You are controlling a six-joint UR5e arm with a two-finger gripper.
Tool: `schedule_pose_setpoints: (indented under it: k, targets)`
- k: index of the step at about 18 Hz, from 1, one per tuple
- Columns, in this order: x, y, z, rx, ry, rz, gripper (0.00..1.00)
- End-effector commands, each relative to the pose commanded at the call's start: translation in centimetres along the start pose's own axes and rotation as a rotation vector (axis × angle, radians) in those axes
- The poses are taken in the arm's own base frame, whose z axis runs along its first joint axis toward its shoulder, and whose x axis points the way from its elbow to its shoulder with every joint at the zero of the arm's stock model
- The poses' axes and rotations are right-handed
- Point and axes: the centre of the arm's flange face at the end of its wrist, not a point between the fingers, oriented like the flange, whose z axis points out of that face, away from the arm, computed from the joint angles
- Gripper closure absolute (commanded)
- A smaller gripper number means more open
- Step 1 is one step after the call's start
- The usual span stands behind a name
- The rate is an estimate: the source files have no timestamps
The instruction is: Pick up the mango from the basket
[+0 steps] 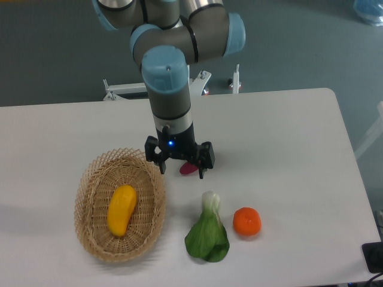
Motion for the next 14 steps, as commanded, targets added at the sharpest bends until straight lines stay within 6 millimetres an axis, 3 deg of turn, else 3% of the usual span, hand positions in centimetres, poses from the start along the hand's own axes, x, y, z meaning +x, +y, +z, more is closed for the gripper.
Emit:
schedule_pose_setpoints:
  k: [2, 6, 8, 10, 14]
  targets:
    - [1.3, 0.1, 0.9, -0.015, 0.014, -0.060, 0.00]
    - [6.5, -0.5, 2.2, -0.017, 0.081, -0.053, 0.00]
    - [8.1, -0.7, 3.9, -0.012, 0.134, -0.054, 0.00]
    - [11.6, -1.2, 4.4, -0.015, 0.147, -0.024, 0.00]
    - [13.5, -1.8, 7.7, -0.013, 0.152, 0.007, 0.00]
